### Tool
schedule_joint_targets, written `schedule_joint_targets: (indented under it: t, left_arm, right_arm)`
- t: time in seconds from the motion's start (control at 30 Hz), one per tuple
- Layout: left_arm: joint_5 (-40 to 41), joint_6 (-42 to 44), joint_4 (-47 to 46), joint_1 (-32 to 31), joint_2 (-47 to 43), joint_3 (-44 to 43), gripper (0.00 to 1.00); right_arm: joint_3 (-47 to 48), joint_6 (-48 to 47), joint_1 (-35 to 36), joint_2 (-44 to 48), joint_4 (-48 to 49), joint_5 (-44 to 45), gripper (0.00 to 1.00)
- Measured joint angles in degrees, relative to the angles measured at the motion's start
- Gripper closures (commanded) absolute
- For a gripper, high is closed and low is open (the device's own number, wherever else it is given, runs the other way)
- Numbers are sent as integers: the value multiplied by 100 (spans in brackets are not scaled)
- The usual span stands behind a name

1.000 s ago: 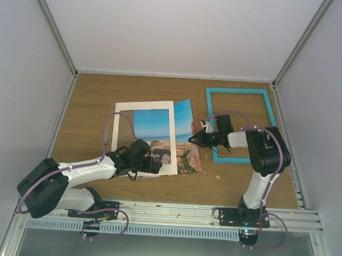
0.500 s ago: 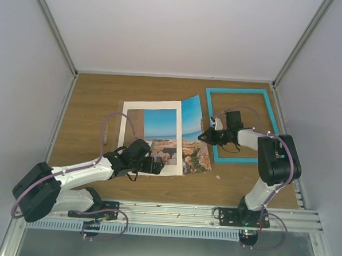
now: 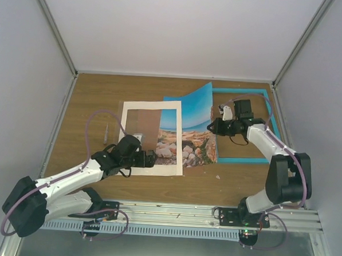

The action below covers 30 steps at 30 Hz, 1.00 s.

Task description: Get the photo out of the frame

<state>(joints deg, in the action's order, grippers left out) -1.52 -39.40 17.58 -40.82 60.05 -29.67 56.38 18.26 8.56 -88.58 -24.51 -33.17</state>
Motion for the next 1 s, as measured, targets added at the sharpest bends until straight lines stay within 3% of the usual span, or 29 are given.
schedule_joint_targets:
  t: [0.53, 1.0]
  left_arm:
    - [-299, 133, 151, 667, -485, 66, 1]
    - [-645, 170, 264, 1698, -977, 68, 1]
  right_arm:
    - [1694, -365, -22, 1174, -1987, 1067, 99]
    - [2892, -374, 11, 1329, -2736, 531, 99]
